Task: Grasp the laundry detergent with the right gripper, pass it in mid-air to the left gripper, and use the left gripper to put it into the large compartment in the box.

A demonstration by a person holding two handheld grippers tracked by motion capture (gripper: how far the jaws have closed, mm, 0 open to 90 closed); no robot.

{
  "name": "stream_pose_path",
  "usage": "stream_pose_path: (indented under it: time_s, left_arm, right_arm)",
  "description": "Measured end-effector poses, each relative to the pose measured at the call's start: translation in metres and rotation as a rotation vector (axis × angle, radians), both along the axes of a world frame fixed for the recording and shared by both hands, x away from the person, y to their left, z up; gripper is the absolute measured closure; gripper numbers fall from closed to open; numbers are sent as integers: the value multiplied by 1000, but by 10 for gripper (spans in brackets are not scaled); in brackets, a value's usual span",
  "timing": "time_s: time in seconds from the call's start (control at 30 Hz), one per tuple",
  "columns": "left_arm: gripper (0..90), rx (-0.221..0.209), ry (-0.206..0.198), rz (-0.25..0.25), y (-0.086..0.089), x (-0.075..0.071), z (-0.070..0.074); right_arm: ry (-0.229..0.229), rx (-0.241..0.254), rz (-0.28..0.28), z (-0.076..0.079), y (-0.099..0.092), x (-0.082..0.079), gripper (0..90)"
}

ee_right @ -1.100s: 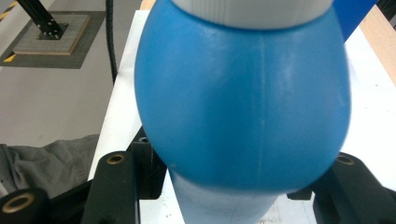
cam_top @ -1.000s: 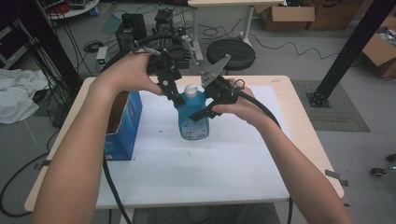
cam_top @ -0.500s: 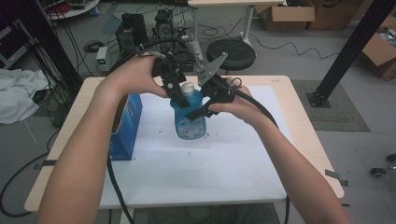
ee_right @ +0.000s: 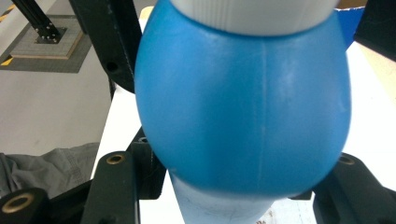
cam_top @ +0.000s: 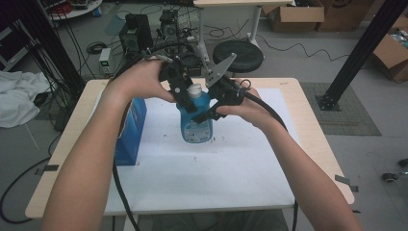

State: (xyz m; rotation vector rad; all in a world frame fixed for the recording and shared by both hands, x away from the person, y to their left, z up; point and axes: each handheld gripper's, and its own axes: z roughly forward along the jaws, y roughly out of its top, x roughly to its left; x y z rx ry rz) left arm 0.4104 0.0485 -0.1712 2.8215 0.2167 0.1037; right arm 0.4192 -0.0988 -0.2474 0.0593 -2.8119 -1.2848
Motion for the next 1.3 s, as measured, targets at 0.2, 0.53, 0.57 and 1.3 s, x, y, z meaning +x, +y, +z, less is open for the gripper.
stream_pose_path:
  time_s: [0.2,0.53,0.57,1.3]
  left_arm:
    - [156,8,1,-8,-3,0,-1]
    - [193,12,0,-21,-4,0,-1]
    - [197,14,-1,-24,-4,0,-1]
    - [280,30,-25,-43,-7,-4,-2]
  right_arm:
    - [4,-4,-5,-1,-1,-1,448]
    - [4,-3,-9,0,-3,-1,448]
    - [4,-3,-9,-1,-3,0,448]
    - [3,-7,-10,-3,-2,1,448]
